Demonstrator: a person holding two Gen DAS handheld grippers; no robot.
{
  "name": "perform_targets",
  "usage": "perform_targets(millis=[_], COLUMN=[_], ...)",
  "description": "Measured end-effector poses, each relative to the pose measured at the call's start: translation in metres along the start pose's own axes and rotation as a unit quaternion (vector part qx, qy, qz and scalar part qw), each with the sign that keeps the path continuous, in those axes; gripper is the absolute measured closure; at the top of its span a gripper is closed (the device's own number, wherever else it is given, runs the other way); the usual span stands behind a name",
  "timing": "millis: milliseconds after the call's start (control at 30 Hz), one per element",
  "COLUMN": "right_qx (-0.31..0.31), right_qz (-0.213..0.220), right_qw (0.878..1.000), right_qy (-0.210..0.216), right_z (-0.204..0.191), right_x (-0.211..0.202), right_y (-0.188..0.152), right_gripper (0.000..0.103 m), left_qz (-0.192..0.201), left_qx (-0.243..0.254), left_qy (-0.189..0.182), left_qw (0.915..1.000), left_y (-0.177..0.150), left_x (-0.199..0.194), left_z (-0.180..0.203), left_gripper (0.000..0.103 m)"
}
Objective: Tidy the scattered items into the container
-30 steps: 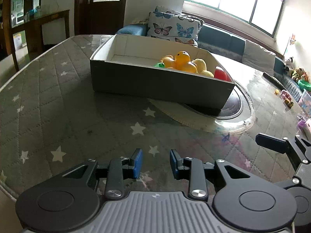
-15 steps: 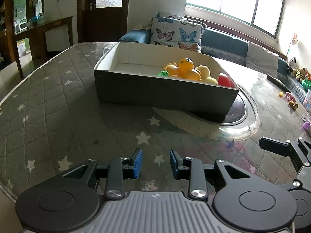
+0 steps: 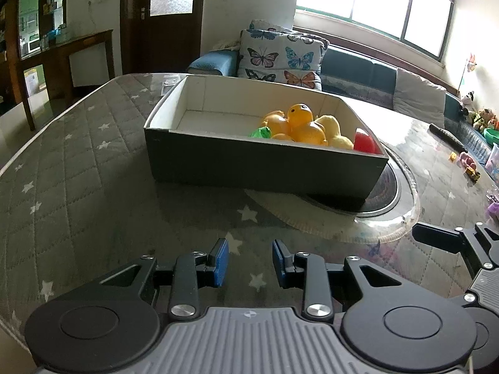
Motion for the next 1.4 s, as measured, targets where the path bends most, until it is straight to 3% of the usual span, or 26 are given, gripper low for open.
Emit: perform_targets(millis=[1400], right_qx=[0.033], right_qz=[0.005], right_qw=[0.999], right_qy=[-0.011], right_z=[0.026], right_x=[0.045], right_y=[0.054], right_gripper=[0.0], left_qz=[0.0], left_qx=[0.034], left_qy=[0.011], left_qw=[0.9994], left_y=[0.064], left_x=[0.042], left_z=[-0.006], left_gripper=[0.07])
Point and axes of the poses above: each gripper's, at about its wrist camera, not at the fingertips, and x roughly the way its jaws point, z to its right, y to its top, the point moved 7 cm from there along x, roughly the way its jaws point, and after that the axes turned 11 degrees about x, right-handed, at the moved point
